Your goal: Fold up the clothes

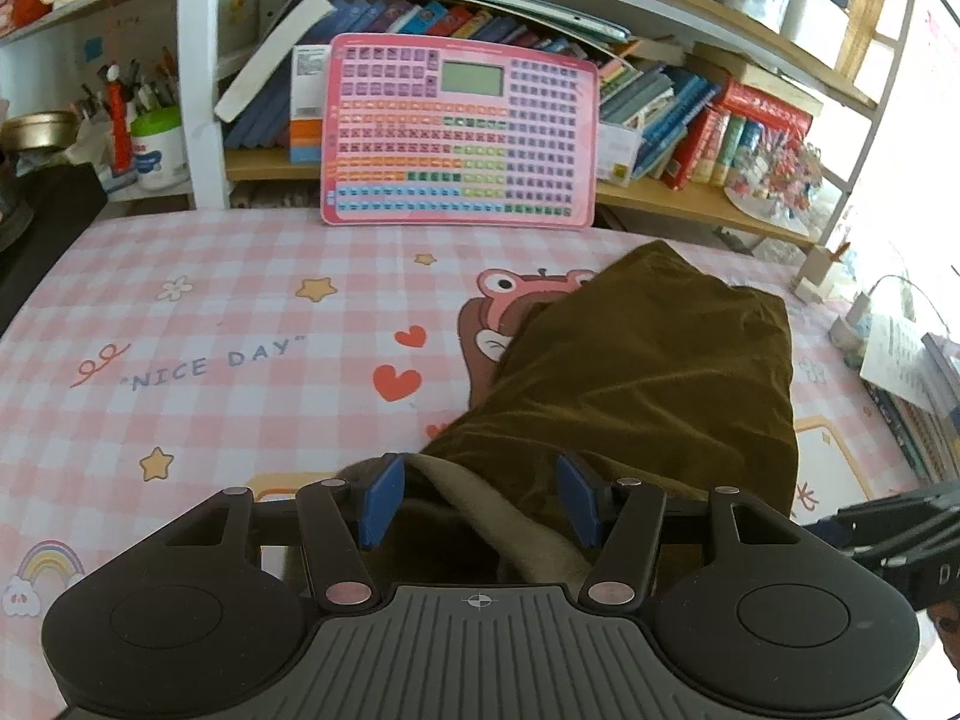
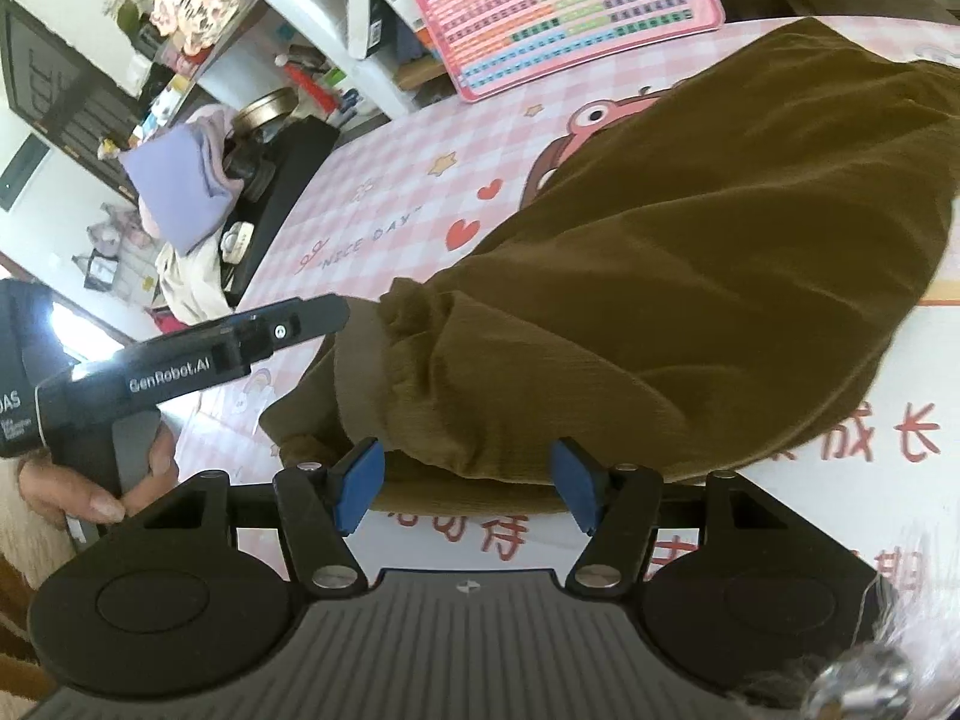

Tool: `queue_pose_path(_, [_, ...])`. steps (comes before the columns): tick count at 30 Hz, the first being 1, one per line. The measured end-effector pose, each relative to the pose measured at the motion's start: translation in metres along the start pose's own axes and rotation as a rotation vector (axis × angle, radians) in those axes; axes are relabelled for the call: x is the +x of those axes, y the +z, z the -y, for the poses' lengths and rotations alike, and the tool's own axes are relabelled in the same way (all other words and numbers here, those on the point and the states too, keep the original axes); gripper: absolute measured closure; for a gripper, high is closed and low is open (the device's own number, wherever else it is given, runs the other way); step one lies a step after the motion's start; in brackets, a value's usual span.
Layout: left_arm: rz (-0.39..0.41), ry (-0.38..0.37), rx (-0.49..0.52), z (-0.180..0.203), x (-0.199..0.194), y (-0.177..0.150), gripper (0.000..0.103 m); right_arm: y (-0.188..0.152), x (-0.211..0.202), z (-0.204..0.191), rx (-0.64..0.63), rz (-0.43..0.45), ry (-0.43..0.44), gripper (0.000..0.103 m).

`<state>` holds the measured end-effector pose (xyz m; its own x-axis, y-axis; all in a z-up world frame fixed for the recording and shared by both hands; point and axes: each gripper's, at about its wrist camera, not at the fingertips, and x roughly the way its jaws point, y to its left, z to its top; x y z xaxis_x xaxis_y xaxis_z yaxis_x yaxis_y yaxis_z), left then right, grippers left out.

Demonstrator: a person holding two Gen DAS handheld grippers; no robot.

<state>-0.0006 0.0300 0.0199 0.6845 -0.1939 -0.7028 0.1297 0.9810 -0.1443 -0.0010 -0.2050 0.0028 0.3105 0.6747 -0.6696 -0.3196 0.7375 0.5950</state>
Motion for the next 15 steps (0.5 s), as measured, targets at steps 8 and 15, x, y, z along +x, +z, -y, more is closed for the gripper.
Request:
queue_pose_path(8, [0.003,0.019,0.015,0.013,0.000,-0.002,0.046,0.002,-0.010,0.015,0.021,0.024,0.013,0.043])
queue_pose_path(15, [0.007,0.032,0.037,0.017,-0.003,-0.001,0.046,0.003,-0.016,0.022,0.039,0.043,0.014,0.043])
